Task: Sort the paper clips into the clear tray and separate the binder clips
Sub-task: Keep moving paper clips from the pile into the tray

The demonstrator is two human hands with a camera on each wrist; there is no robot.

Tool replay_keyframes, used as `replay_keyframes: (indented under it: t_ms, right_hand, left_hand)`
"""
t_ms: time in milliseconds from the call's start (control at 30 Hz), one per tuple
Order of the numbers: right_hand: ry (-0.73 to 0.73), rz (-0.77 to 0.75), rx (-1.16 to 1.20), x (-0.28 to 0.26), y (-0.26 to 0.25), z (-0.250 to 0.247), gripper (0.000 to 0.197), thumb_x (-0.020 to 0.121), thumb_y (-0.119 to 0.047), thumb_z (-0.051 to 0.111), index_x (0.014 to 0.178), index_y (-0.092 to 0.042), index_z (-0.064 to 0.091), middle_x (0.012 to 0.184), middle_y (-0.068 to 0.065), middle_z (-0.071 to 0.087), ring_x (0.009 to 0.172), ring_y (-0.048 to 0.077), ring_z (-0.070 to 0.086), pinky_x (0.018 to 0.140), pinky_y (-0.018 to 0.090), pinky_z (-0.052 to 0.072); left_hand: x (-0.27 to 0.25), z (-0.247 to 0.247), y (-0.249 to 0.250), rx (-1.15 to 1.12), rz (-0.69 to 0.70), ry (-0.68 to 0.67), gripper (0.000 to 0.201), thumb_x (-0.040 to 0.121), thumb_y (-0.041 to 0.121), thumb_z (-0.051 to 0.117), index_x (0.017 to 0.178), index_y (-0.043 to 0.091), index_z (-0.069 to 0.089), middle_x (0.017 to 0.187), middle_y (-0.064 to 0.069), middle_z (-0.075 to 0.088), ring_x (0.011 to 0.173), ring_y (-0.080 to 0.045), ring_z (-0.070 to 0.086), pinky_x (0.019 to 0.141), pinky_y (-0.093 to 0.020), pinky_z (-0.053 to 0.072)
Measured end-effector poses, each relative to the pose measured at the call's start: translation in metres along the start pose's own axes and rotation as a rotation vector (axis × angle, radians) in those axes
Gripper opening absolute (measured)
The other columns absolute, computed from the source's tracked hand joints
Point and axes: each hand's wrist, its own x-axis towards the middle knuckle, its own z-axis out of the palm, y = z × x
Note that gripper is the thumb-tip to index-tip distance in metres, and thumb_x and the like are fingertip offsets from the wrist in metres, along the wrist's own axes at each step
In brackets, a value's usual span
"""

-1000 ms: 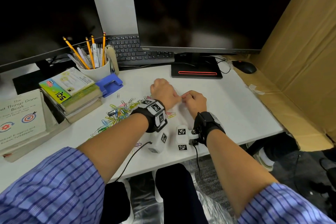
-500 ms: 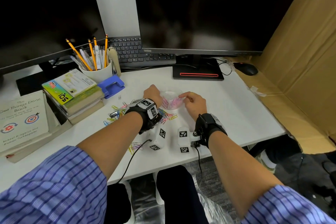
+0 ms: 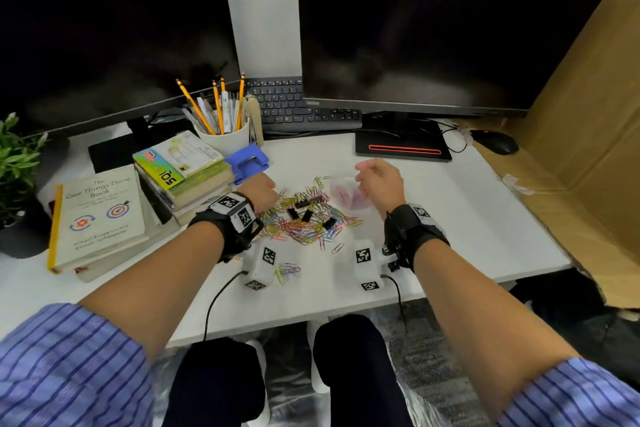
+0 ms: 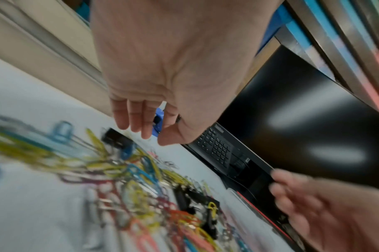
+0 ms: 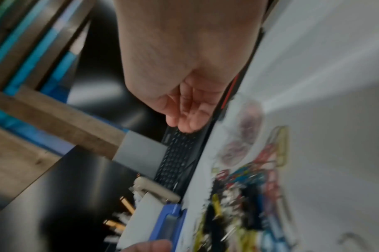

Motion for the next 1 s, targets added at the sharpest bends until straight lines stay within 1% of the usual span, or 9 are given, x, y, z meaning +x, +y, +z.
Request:
replay_keyframes:
  t_ms: [100,200,300,500,600,733,800,933,1000]
  right_hand:
    - [-0.257,-0.010,-0.034,-0.006,-0.024,0.028,0.021,0.087,0.001,0.048,0.094,-0.009,0.065,0.080,0.008,0.063,0.069,0.020,0.059,0.059,0.024,0.051]
    - [-0.457,-0.058,-0.291,-0.013,-0.033,0.056,0.032,0.088,0.000,0.049,0.114,-0.009,0.065,0.113,0.013,0.065,0.106,0.025,0.061,0.092,0.032,0.049]
    - [-0.587,-0.112,-0.547,-0.020,-0.035,0.080,0.046,0.090,-0.009,0.052,0.136,-0.015,0.049,0.140,0.010,0.050,0.129,0.023,0.048,0.105,0.030,0.037]
    - [-0.603,-0.050,-0.923,0.002,-0.029,0.120,0.060,0.095,-0.022,0.045,0.150,-0.015,0.023,0.156,0.012,0.023,0.143,0.029,0.027,0.117,0.036,0.026]
    - [-0.528,0.033,-1.064,0.013,-0.023,0.128,0.066,0.094,-0.038,0.039,0.152,-0.020,0.011,0.159,0.012,0.010,0.147,0.033,0.011,0.119,0.047,0.018]
    - [-0.526,0.125,-1.151,0.014,-0.018,0.127,0.077,0.093,-0.055,0.034,0.152,-0.023,-0.003,0.160,0.012,-0.011,0.148,0.033,-0.009,0.118,0.051,0.005]
    - [-0.539,0.105,-1.203,0.014,-0.016,0.120,0.075,0.093,-0.056,0.034,0.152,-0.024,0.001,0.161,0.012,-0.006,0.148,0.034,0.000,0.118,0.050,0.011]
    - [-0.557,-0.022,-1.310,0.006,-0.021,0.117,0.057,0.095,-0.041,0.038,0.143,-0.012,0.034,0.151,0.014,0.034,0.135,0.034,0.037,0.109,0.043,0.032]
    - [-0.569,-0.037,-1.275,0.001,-0.025,0.125,0.050,0.095,-0.043,0.036,0.135,-0.014,0.045,0.143,0.012,0.046,0.127,0.031,0.047,0.105,0.040,0.038]
  left_hand:
    - [-0.007,-0.008,-0.016,0.126,-0.023,-0.035,0.036,0.099,0.019,0.044,0.134,0.010,0.042,0.141,-0.019,0.039,0.125,-0.031,0.044,0.101,-0.034,0.038]
    - [-0.009,-0.010,-0.032,0.224,-0.070,-0.038,0.050,0.098,0.023,0.046,0.143,0.007,0.034,0.152,-0.013,0.031,0.137,-0.030,0.036,0.111,-0.036,0.036]
    - [-0.015,-0.013,-0.042,0.278,-0.118,-0.022,0.052,0.096,0.032,0.047,0.139,0.005,0.039,0.146,-0.014,0.041,0.132,-0.030,0.044,0.107,-0.037,0.038]
    - [-0.022,-0.015,-0.052,0.260,-0.042,-0.095,0.060,0.098,0.030,0.043,0.150,0.010,0.020,0.159,-0.011,0.011,0.147,-0.026,0.019,0.119,-0.036,0.021]
    - [-0.025,-0.010,-0.055,0.194,0.004,-0.153,0.066,0.098,0.034,0.044,0.152,0.011,0.014,0.160,-0.009,0.009,0.149,-0.025,0.010,0.120,-0.035,0.015]
    - [-0.020,-0.005,-0.045,0.211,0.037,-0.179,0.066,0.101,0.037,0.035,0.153,0.012,0.005,0.161,-0.010,-0.002,0.150,-0.027,-0.004,0.123,-0.039,0.004]
    - [-0.014,-0.007,-0.037,0.191,0.063,-0.178,0.060,0.103,0.034,0.029,0.153,0.011,0.004,0.161,-0.011,-0.004,0.150,-0.029,-0.004,0.122,-0.040,0.003]
    - [-0.007,-0.006,-0.026,0.143,0.080,-0.146,0.053,0.104,0.025,0.027,0.152,0.007,0.013,0.160,-0.014,0.008,0.149,-0.027,0.006,0.119,-0.034,0.009]
    - [-0.005,-0.004,-0.025,0.148,0.059,-0.171,0.049,0.104,0.016,0.029,0.149,0.002,0.021,0.158,-0.018,0.012,0.148,-0.030,0.010,0.119,-0.037,0.011]
